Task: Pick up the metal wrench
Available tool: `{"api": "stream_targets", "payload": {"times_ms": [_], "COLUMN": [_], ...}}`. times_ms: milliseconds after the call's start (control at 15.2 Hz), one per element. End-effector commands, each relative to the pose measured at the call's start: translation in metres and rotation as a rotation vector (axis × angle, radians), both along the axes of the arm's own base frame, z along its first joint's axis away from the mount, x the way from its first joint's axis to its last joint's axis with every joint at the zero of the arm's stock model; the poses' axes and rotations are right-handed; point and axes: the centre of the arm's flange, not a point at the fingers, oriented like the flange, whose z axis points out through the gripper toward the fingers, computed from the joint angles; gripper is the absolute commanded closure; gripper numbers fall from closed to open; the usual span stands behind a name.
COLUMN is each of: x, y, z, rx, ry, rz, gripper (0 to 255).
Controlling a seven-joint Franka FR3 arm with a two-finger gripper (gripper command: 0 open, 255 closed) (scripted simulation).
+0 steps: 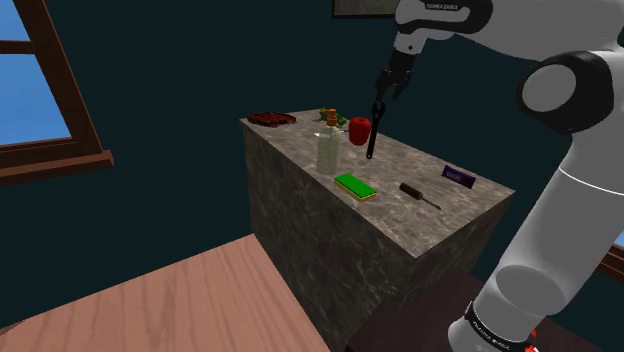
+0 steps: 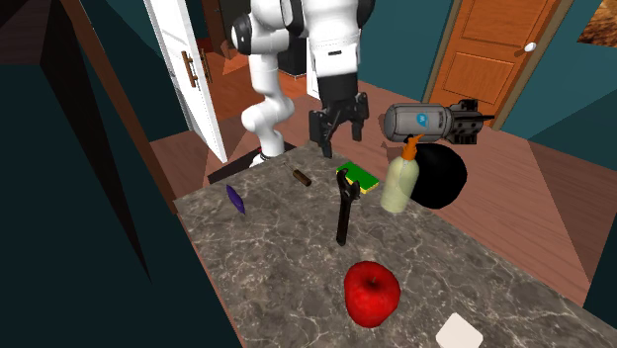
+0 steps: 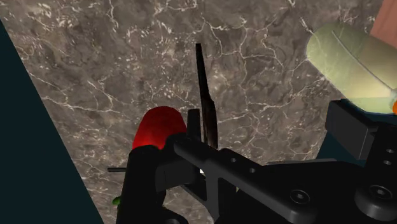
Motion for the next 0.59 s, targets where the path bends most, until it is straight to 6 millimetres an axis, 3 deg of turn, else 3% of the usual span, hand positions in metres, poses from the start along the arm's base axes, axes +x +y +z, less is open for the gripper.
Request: {"api": "stream_targets", "payload": {"times_ms": [0,198,528], "x": [0.014,0.031,0.031], "y": [-0.015,-0.038,-0.038], "z": [0.008,0.02,-0.006], "rx": [-0.003,-0.006,-0.006], "ry": [-0.019,-0.043,-0.043], "rz": [-0.011,-0.026,-0.026], "gripper": [0,0,0]}}
